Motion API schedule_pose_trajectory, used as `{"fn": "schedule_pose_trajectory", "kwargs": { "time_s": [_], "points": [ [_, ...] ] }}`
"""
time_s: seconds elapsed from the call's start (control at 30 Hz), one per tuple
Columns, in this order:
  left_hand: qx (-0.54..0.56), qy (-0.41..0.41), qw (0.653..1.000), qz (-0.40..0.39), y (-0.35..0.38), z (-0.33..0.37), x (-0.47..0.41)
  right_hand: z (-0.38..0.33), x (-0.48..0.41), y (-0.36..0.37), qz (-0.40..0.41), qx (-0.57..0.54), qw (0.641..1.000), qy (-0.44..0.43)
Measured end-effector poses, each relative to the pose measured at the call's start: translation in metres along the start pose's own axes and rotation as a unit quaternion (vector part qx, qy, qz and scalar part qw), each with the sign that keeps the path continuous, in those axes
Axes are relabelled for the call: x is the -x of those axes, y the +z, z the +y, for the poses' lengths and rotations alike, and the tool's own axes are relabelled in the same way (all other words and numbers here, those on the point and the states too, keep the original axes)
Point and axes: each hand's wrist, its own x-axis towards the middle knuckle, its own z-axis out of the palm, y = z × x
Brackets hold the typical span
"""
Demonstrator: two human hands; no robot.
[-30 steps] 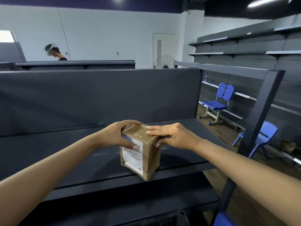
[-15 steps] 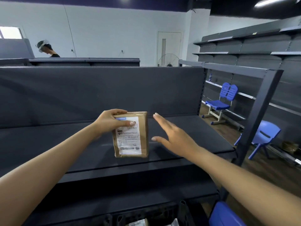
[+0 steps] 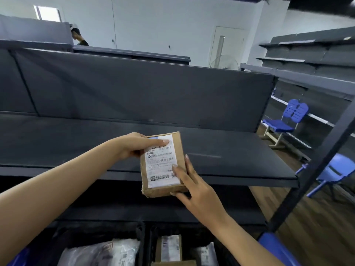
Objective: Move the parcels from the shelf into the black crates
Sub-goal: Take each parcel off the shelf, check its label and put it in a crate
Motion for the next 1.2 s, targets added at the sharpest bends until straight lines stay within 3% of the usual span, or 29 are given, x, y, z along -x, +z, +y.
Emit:
{"fn": "schedule_pose_trajectory", "kwargs": {
  "time_s": [0.17,0.33,0.4,0.6,0.7,0.83,0.93,1.03,1.2],
  "points": [
    [0.095,0.035,0.995,0.001,0.007,-0.018,0.034,-0.017,0.013,0.003,0.043,-0.028,0.999,0.009],
    [0.256,0.066,0.964,0.014,0.024,-0.053,0.081,-0.028,0.02,0.0,0.089,-0.096,0.99,0.049],
    [0.273,0.041,0.961,0.032,0.041,-0.073,0.099,-0.033,0.025,0.0,0.091,-0.113,0.988,0.055],
    [0.333,0.063,0.939,0.061,0.077,-0.104,0.132,-0.054,0.042,0.0,0.032,-0.168,0.981,0.09],
    [0.345,0.067,0.933,0.076,0.079,-0.113,0.142,-0.065,0.047,-0.009,0.003,-0.274,0.947,0.169],
    [0.349,0.075,0.931,0.081,0.083,-0.121,0.151,-0.072,0.046,-0.015,-0.005,-0.403,0.861,0.311],
    [0.345,0.082,0.932,0.078,0.088,-0.12,0.158,-0.073,0.043,-0.015,-0.056,-0.474,0.807,0.347],
    [0.337,0.082,0.933,0.094,0.092,-0.119,0.16,-0.078,0.044,-0.015,-0.073,-0.516,0.783,0.34],
    [0.332,0.091,0.928,0.142,0.102,-0.126,0.161,-0.081,0.052,-0.007,-0.029,-0.528,0.766,0.366]
  ]
}}
